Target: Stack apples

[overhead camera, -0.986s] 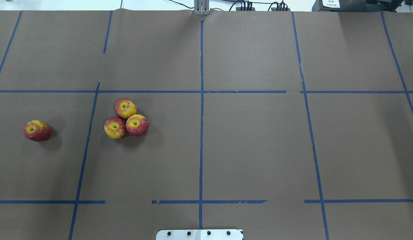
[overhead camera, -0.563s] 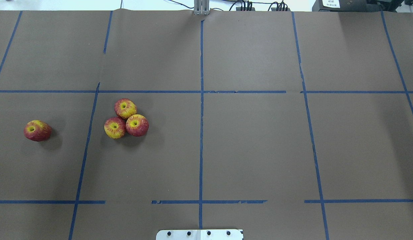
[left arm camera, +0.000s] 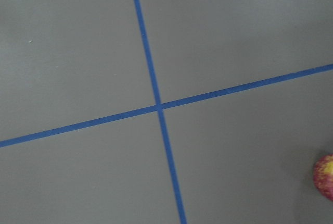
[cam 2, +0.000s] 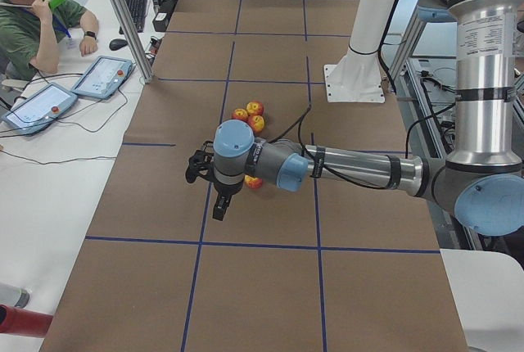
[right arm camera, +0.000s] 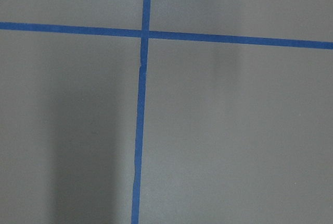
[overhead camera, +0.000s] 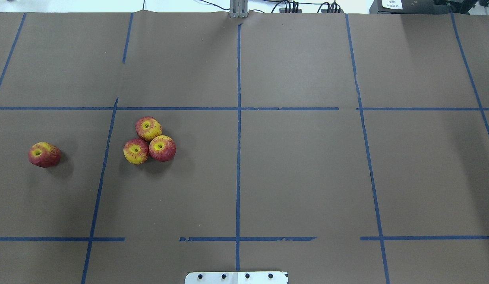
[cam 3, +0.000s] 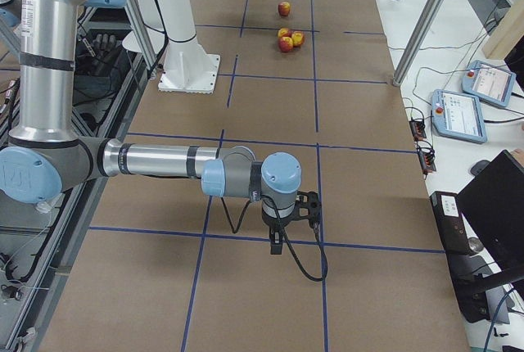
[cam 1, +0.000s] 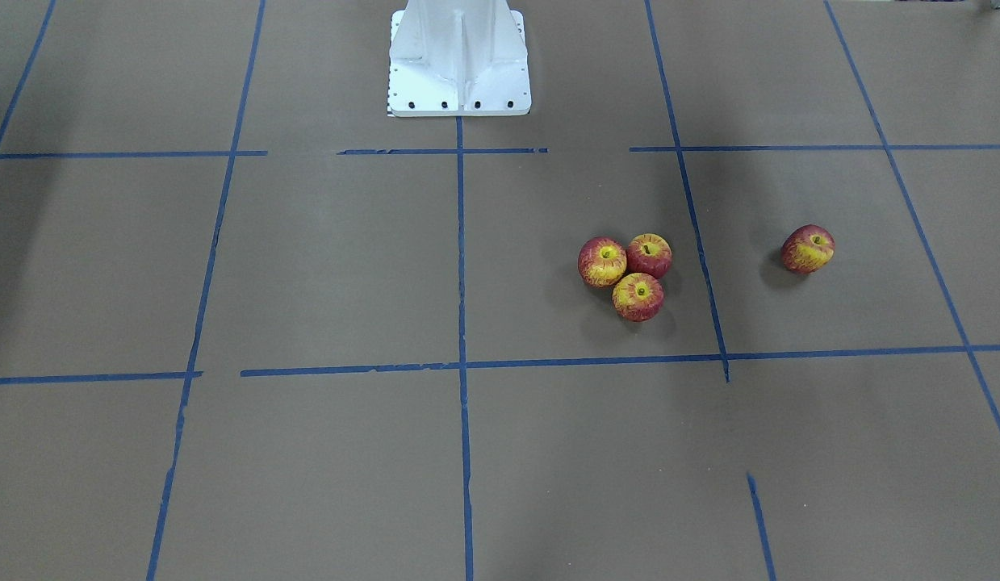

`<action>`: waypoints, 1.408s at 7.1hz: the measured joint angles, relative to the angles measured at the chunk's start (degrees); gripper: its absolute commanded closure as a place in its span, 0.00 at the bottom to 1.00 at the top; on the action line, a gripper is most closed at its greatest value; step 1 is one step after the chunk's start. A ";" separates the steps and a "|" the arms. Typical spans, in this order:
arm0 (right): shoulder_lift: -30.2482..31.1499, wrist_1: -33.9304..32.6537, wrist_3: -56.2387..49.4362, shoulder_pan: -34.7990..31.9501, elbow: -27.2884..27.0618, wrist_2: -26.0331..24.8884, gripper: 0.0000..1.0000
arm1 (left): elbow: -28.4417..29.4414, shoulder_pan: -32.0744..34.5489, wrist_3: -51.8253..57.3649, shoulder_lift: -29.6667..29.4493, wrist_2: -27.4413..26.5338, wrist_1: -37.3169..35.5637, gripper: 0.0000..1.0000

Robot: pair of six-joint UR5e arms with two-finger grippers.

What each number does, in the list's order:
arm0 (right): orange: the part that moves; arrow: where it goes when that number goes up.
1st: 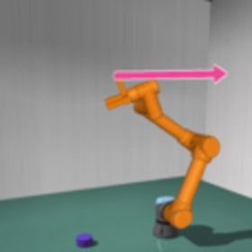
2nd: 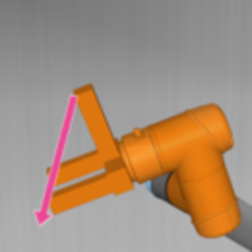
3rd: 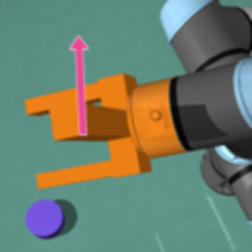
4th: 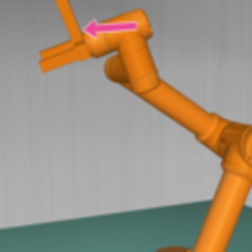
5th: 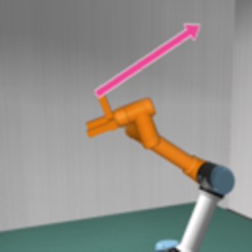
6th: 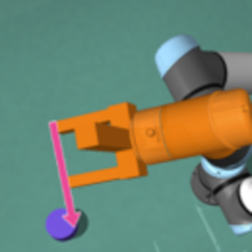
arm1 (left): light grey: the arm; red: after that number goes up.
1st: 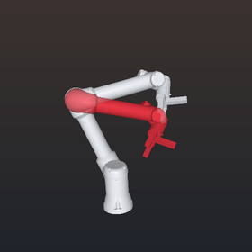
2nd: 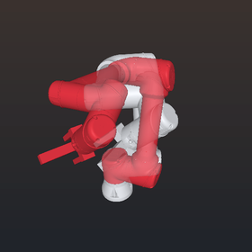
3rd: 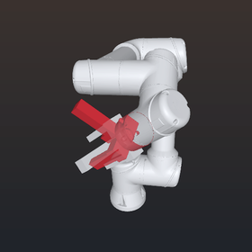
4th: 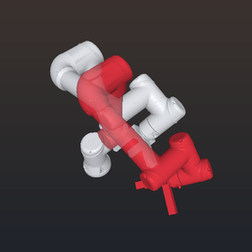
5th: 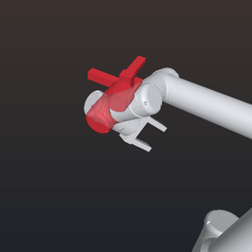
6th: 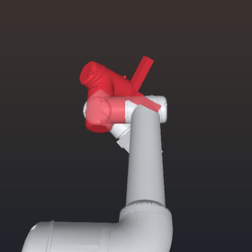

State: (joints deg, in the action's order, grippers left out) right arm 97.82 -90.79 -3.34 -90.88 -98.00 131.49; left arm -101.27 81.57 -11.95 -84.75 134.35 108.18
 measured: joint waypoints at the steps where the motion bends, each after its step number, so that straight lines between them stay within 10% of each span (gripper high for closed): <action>1: 0.00 0.00 0.00 0.00 0.00 0.00 0.00 | 0.26 -4.71 -8.82 0.00 -0.47 5.90 0.00; 4: 0.00 0.00 0.00 0.00 0.00 0.00 0.00 | 0.45 -17.70 -30.37 -0.16 -9.01 18.99 0.00; 10: 0.00 0.00 0.00 0.00 0.00 0.00 0.00 | 1.69 -28.94 -40.45 -0.17 -16.48 21.11 0.00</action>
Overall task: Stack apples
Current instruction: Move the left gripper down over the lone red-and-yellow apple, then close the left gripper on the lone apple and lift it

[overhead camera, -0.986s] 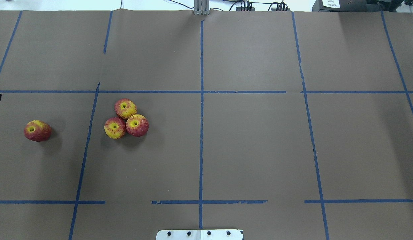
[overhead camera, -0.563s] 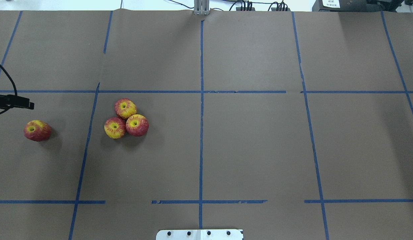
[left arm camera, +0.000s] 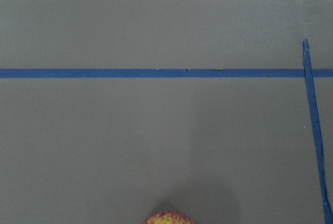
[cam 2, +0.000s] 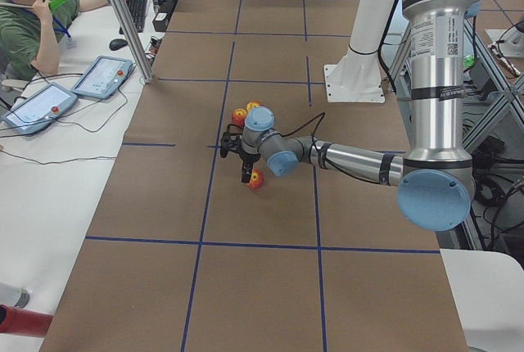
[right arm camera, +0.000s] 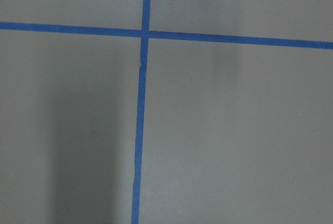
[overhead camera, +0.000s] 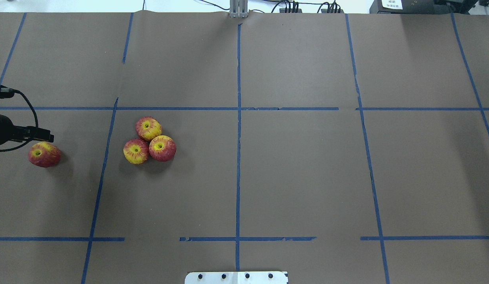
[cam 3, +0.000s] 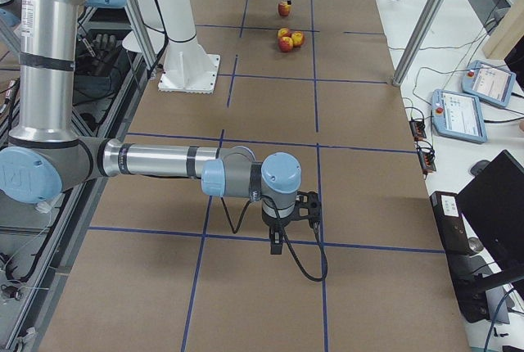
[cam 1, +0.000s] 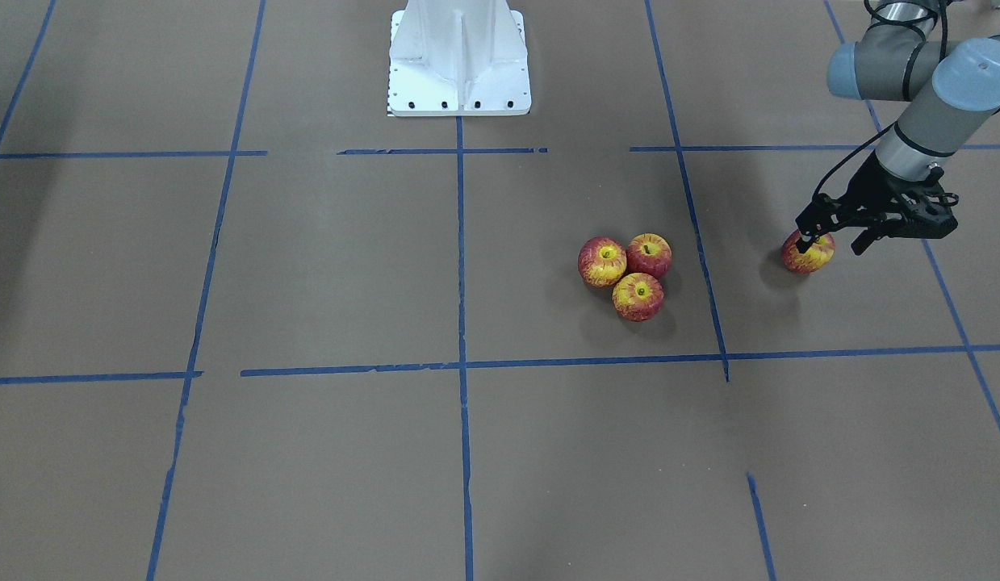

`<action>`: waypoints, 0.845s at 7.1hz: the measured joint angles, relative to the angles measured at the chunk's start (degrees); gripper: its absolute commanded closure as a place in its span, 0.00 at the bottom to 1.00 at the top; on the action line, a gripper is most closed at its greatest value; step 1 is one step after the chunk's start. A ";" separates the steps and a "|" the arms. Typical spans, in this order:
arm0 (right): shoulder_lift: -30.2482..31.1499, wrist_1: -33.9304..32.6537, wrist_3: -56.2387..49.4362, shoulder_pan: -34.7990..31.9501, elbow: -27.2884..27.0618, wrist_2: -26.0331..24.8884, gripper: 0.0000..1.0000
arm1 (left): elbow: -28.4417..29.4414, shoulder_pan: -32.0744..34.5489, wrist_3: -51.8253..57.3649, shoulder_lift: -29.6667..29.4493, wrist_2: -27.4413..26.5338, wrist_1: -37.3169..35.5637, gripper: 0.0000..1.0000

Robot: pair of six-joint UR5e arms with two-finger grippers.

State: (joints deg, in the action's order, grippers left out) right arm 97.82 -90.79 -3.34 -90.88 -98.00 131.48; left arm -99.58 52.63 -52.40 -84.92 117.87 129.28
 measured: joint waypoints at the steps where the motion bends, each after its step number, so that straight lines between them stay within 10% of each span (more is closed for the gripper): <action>1: 0.00 0.00 0.00 0.00 0.00 0.00 0.00 | 0.62 -0.72 -0.24 0.06 -0.12 0.00 0.00; 6: 0.00 0.00 0.00 0.00 0.00 0.00 0.00 | 3.91 -3.31 -0.48 0.12 -0.08 0.22 0.00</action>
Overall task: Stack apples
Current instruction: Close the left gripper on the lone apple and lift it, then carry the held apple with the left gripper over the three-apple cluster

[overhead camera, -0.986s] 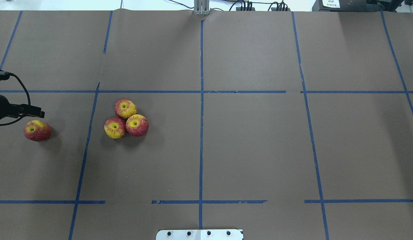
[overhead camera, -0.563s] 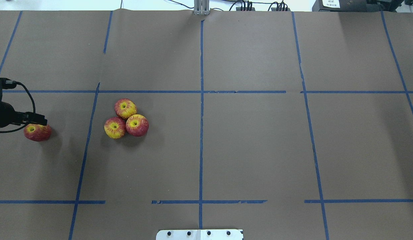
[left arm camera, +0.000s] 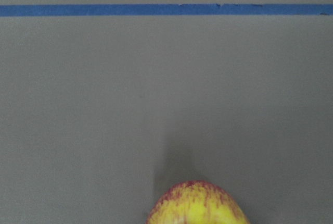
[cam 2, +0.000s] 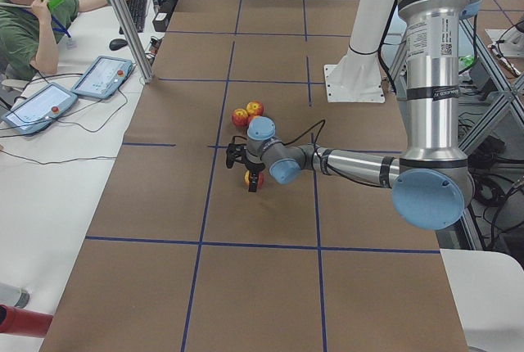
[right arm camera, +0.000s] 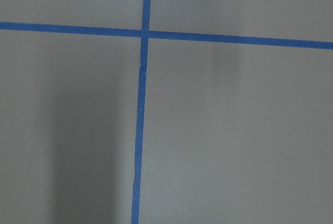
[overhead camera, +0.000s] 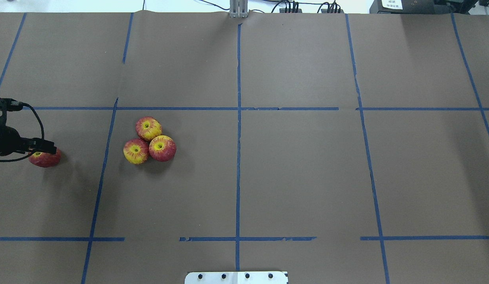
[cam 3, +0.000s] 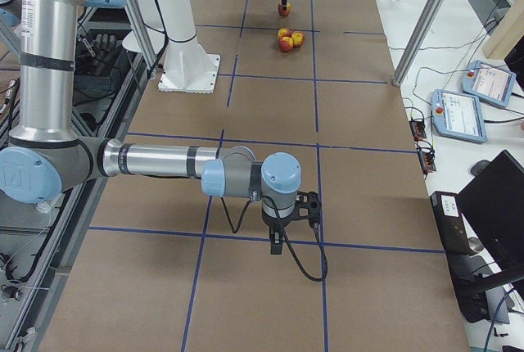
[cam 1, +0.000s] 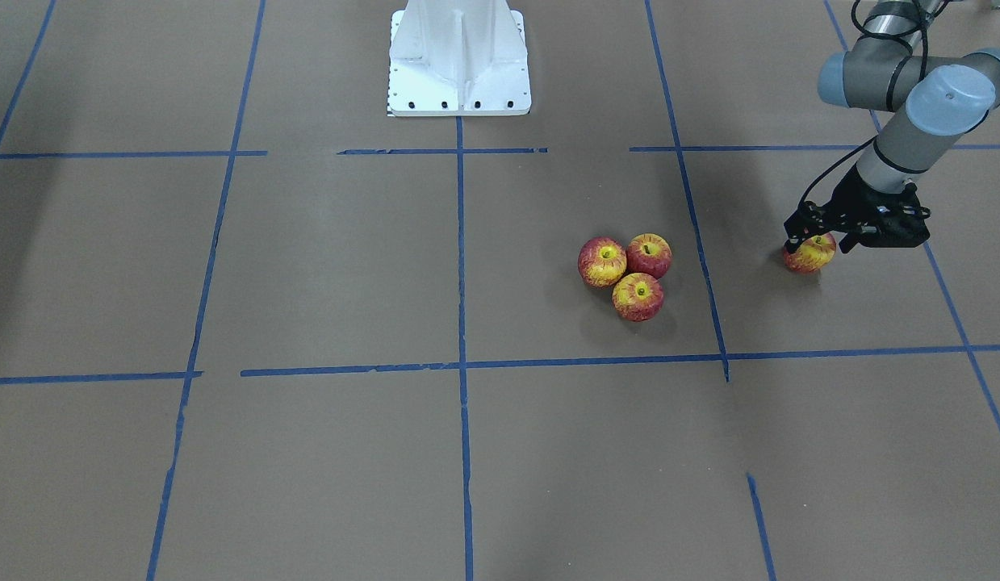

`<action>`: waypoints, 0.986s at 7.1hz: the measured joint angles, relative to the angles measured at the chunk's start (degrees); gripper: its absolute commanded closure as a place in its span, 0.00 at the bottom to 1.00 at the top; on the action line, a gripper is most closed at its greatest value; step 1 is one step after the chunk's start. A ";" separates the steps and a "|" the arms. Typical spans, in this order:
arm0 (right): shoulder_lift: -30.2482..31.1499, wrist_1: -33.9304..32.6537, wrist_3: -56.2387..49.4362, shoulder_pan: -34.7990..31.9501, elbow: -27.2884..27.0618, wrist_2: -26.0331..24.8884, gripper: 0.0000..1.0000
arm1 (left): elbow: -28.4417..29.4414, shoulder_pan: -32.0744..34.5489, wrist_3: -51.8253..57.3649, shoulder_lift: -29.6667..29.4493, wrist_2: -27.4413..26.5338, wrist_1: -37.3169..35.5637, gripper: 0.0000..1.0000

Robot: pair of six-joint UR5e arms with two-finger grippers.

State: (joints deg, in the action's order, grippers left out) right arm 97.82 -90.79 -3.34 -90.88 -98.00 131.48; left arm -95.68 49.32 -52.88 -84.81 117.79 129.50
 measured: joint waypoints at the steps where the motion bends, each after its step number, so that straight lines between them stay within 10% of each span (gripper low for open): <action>1: 0.00 0.00 0.00 0.00 0.00 0.00 0.00 | 0.26 -0.37 -0.02 0.00 0.04 0.06 0.24; 2: 0.00 0.00 0.00 0.00 0.00 0.00 0.00 | 0.35 -0.66 0.08 -0.01 0.07 0.10 0.67; 3: 0.00 0.00 0.00 0.00 0.00 0.00 0.00 | 0.36 -0.80 0.35 -0.13 0.09 0.09 0.85; 7: 0.00 0.00 0.00 0.00 0.00 0.00 0.00 | -5.52 -0.56 0.57 -1.81 0.73 -6.30 0.84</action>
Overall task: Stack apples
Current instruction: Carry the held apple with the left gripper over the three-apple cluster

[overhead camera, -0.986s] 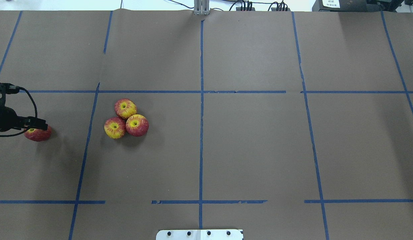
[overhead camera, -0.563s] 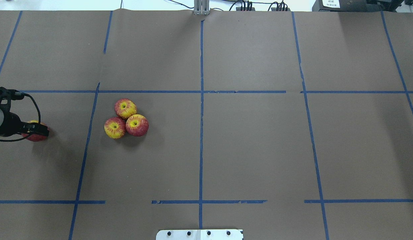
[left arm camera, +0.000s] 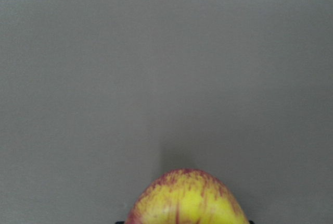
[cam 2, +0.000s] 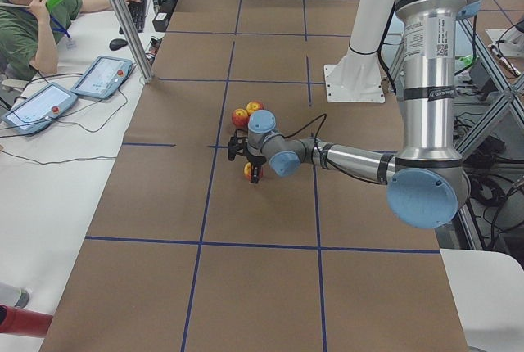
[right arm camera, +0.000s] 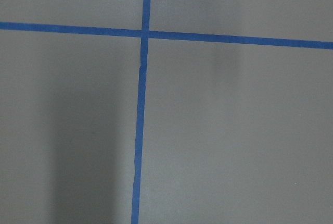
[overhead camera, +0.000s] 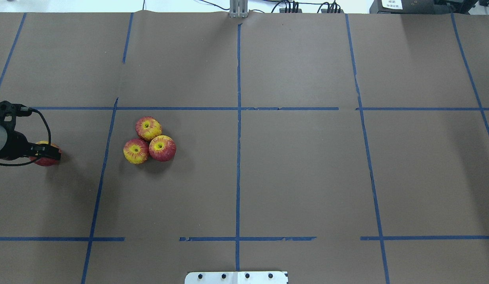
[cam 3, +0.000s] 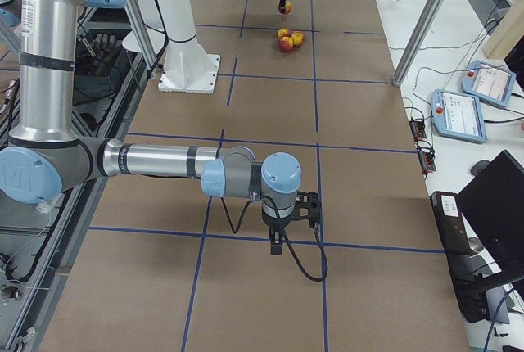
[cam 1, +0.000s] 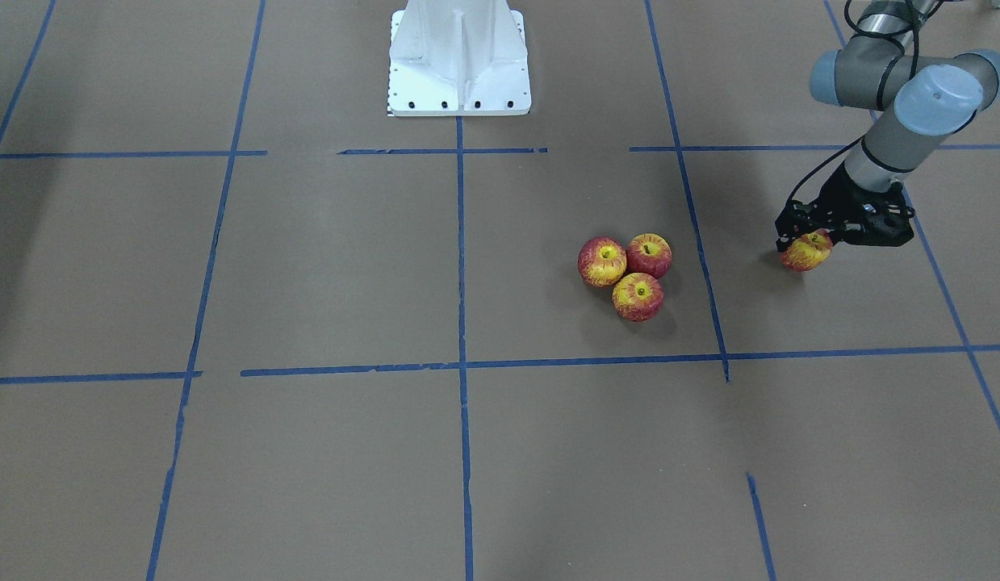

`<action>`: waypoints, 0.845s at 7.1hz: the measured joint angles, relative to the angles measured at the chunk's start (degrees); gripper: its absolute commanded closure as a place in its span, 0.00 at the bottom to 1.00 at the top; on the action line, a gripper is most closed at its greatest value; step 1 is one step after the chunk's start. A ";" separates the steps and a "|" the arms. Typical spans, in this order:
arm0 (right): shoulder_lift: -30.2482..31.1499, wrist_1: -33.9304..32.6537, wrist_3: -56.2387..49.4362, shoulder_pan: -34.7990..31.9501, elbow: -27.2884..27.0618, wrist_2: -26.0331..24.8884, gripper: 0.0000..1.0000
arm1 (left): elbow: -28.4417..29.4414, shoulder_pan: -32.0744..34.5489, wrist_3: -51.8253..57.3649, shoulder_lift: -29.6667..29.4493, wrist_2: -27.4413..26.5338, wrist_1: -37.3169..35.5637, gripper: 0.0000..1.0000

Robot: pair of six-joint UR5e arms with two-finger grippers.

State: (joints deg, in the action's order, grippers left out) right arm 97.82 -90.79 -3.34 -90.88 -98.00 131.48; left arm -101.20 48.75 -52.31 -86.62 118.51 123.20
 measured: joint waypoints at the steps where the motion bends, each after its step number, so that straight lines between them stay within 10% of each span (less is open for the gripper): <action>1: 0.00 0.00 0.00 0.00 0.00 0.00 0.00 | -3.38 0.18 -0.21 -3.45 -0.07 -8.00 0.84; 6: 0.00 0.00 0.00 0.00 0.00 0.00 0.00 | -5.61 -3.99 -18.43 -22.58 -0.34 -26.13 0.83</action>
State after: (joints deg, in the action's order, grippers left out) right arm 97.82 -90.79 -3.34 -90.88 -98.00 131.48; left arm -106.80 44.76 -70.74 -109.20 118.18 97.07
